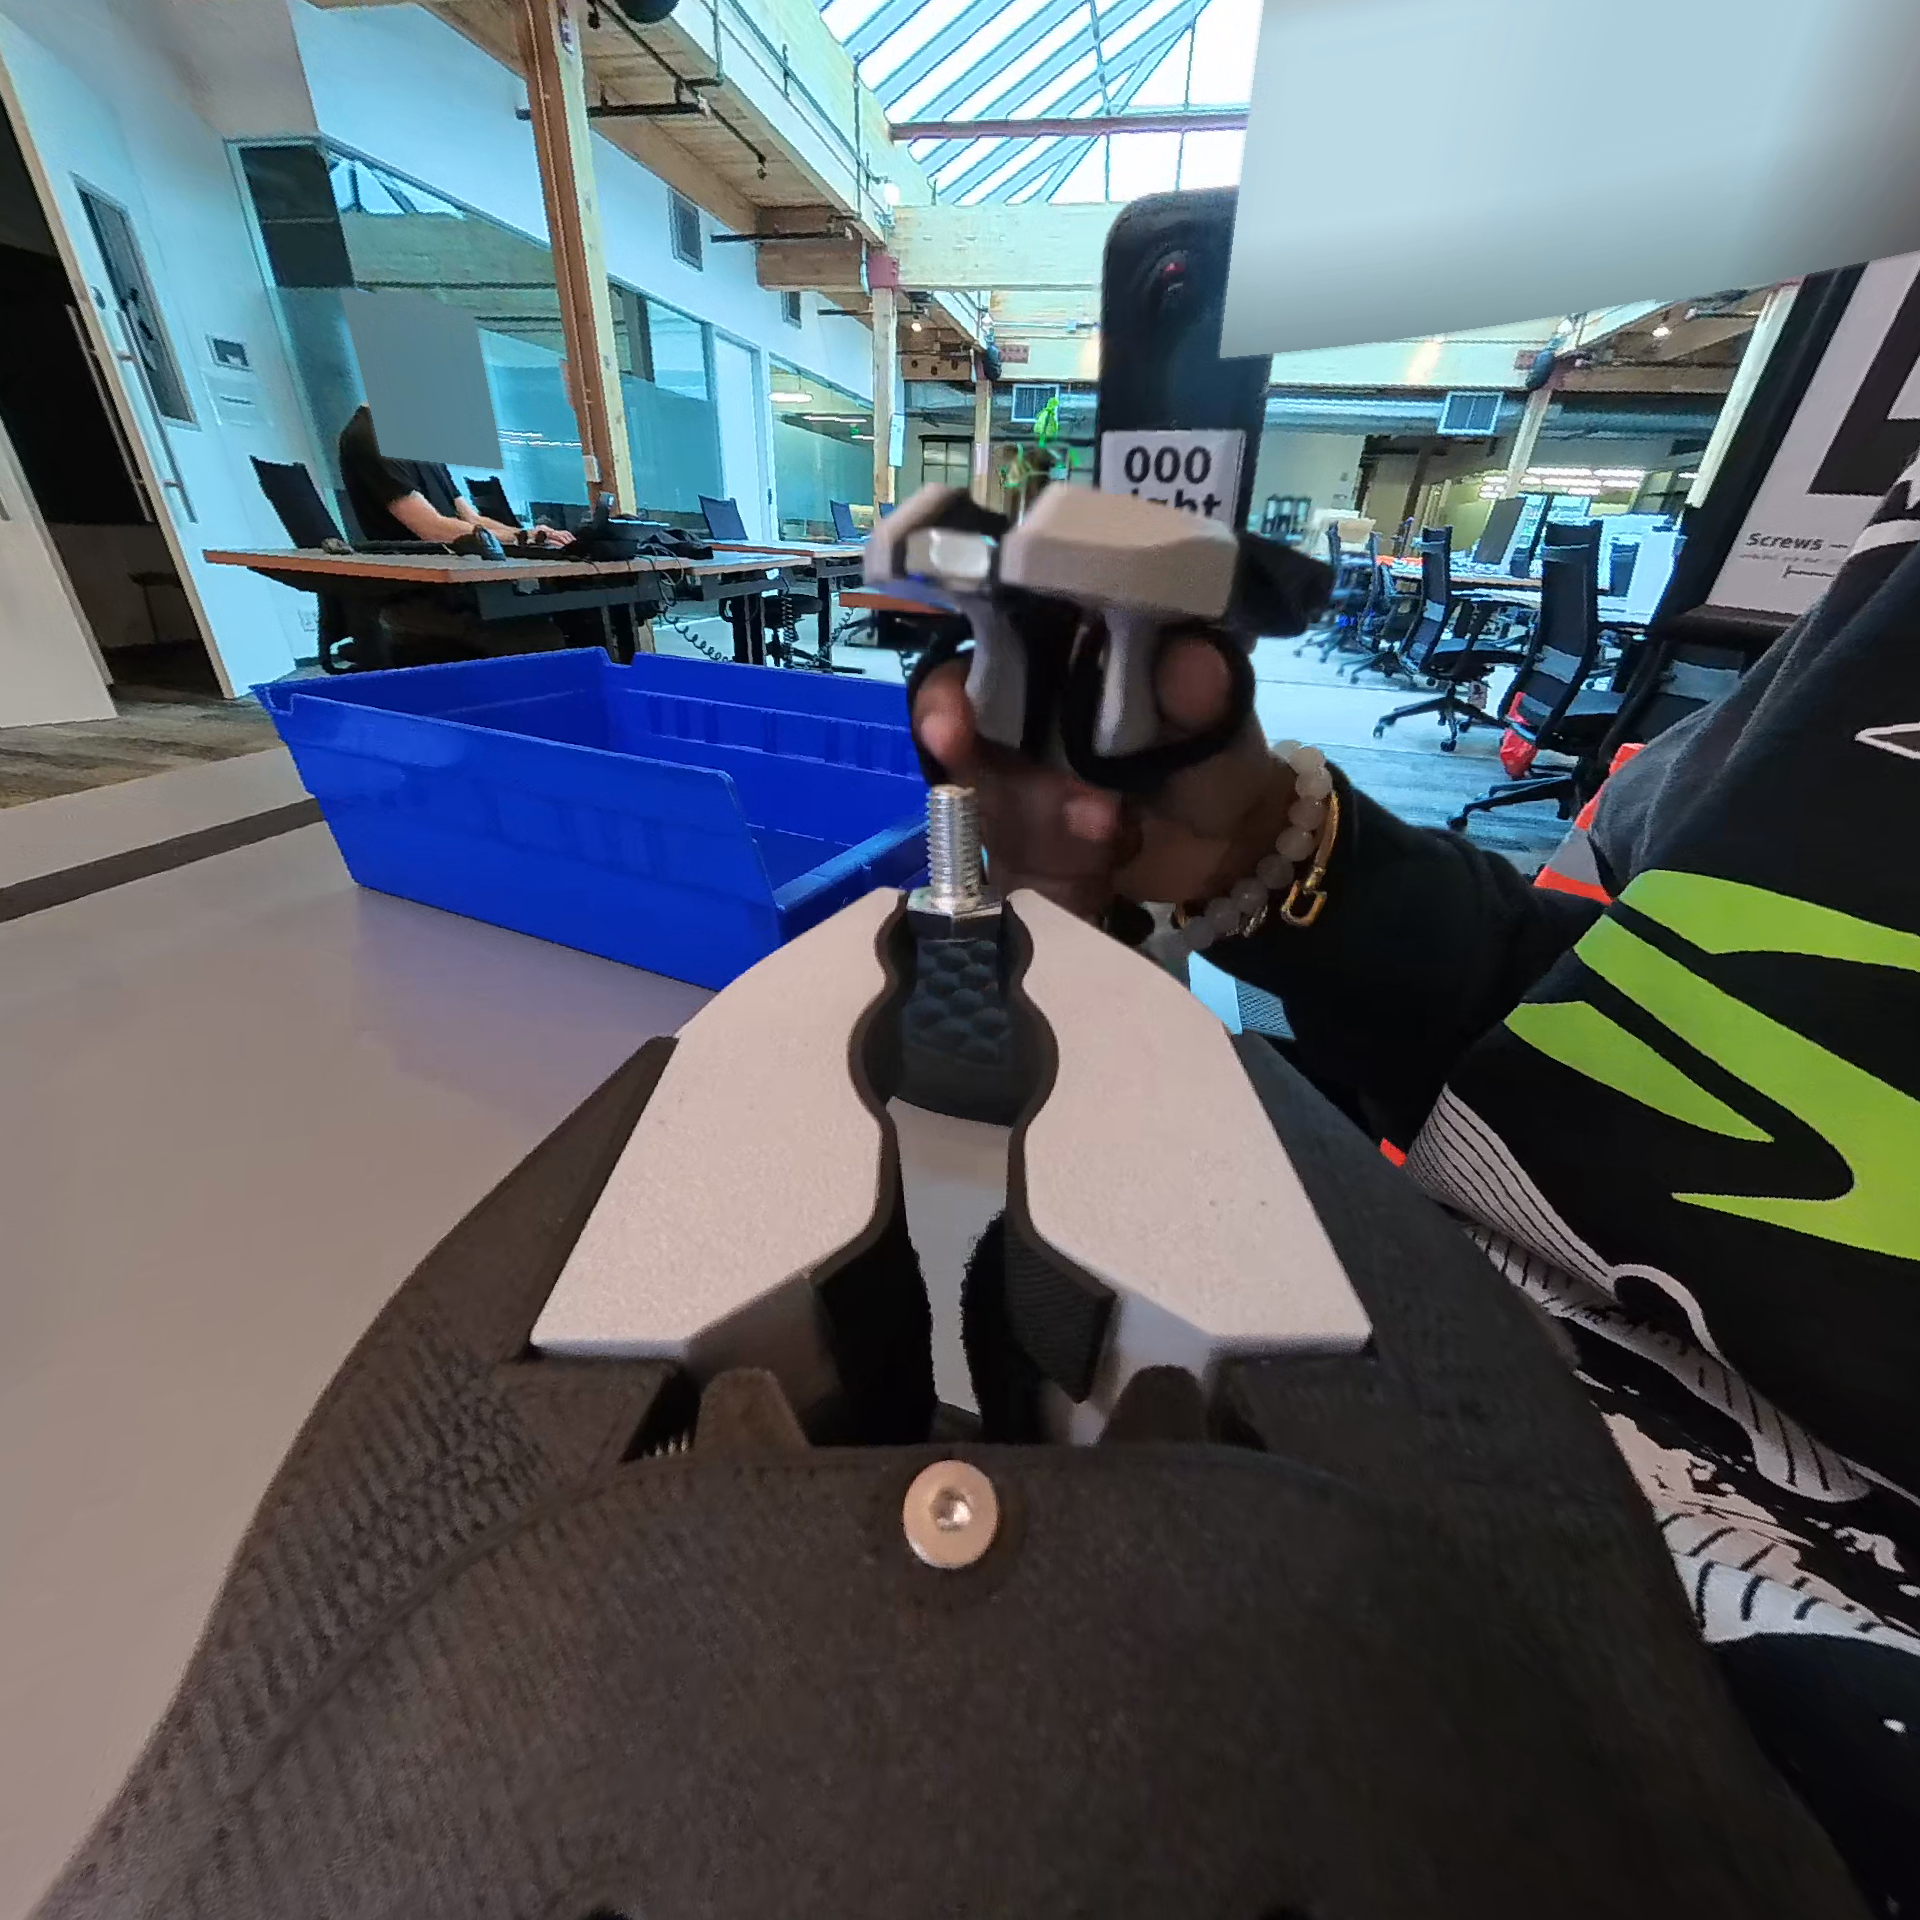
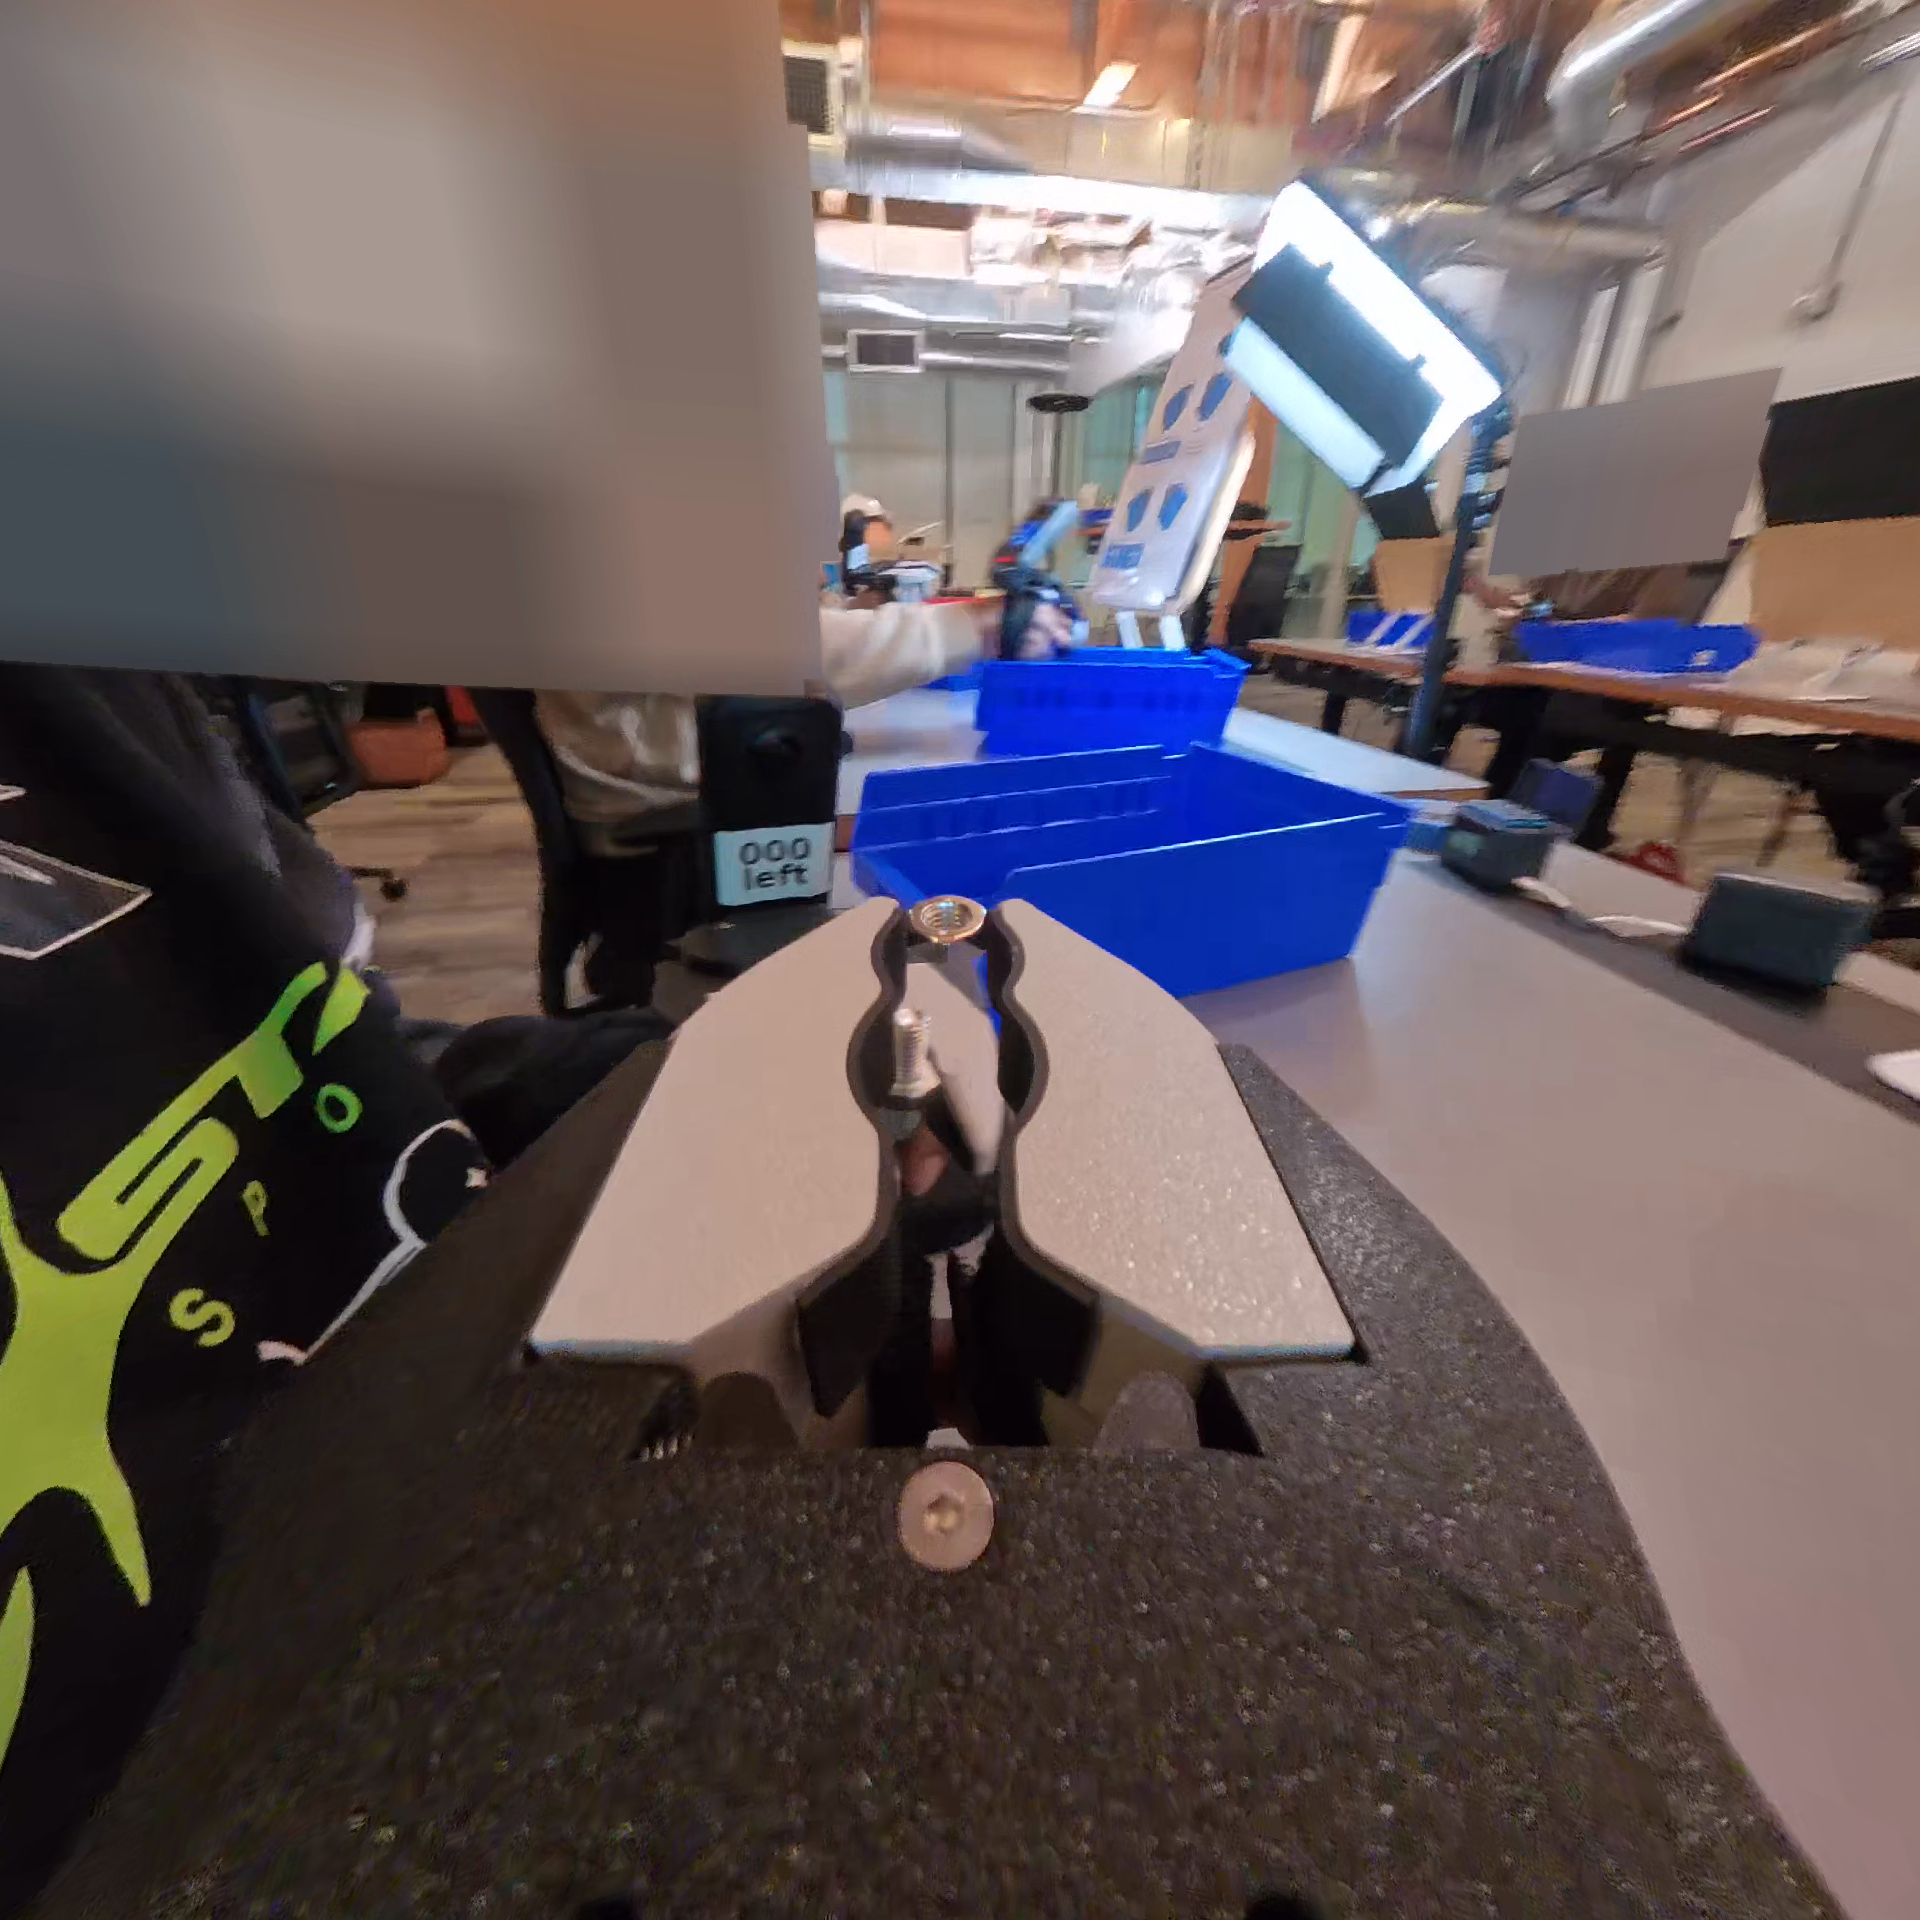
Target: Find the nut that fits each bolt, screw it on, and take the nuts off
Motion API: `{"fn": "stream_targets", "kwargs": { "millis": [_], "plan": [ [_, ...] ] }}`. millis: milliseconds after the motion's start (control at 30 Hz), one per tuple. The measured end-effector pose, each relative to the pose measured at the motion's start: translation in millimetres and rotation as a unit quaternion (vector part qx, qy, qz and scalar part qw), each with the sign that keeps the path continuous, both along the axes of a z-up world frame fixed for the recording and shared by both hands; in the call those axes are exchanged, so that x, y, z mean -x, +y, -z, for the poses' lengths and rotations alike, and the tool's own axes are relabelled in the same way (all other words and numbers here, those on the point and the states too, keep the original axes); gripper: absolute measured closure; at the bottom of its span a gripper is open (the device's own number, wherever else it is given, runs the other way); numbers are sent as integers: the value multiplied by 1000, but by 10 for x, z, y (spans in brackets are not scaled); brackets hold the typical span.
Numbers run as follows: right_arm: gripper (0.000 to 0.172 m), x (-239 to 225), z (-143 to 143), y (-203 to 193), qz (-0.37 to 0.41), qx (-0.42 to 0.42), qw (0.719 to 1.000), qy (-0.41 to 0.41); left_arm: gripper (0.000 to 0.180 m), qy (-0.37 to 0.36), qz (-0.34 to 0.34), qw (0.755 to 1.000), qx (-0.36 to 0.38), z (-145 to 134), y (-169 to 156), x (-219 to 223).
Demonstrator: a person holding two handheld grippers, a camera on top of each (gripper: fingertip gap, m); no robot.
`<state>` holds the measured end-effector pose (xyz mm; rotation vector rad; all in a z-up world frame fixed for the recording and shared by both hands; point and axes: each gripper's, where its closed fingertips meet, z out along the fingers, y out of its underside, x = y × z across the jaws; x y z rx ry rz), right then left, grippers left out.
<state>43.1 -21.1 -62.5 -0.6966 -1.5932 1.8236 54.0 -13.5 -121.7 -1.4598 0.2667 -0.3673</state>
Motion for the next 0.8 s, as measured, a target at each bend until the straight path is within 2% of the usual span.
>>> {"fn": "stream_targets", "kwargs": {
  "millis": [100, 200, 300, 367, 500, 633, 700, 800],
  "plan": [
    [157, 21, -51, 435, 99, -22, 995, -11, 166, -3, -6, 1000, -2, -8, 2, 20],
    [157, -2, -29, 1078, 225, -50, 972, -51, 166, -6, -8, 1000, -4, -16, 1, 30],
    [157, -57, 203, 1760, 340, -88, 925, -143, 166, -6, -10, 1000, -4, -13, 7, 33],
    [157, -91, 431, 2111, 386, -110, 889, -220, 166, -6, -12, 1000, -4, -14, 8, 38],
    [157, -73, 966, 2491, 397, -154, 821, -380, 166, -7, -13, 1000, -3, -13, 11, 40],
    [157, 1, 1364, 2728, 392, -199, 762, -476, 166, -8, -13, 1000, -3, -12, 11, 43],
    [157, 38, 1492, 2785, 383, -205, 745, -506, 166, -10, -13, 1000, -4, -17, 9, 46],
    [157, 87, 1606, 2842, 377, -205, 735, -525, 166, -10, -13, 1000, -3, -15, 9, 47]
  ]
}}
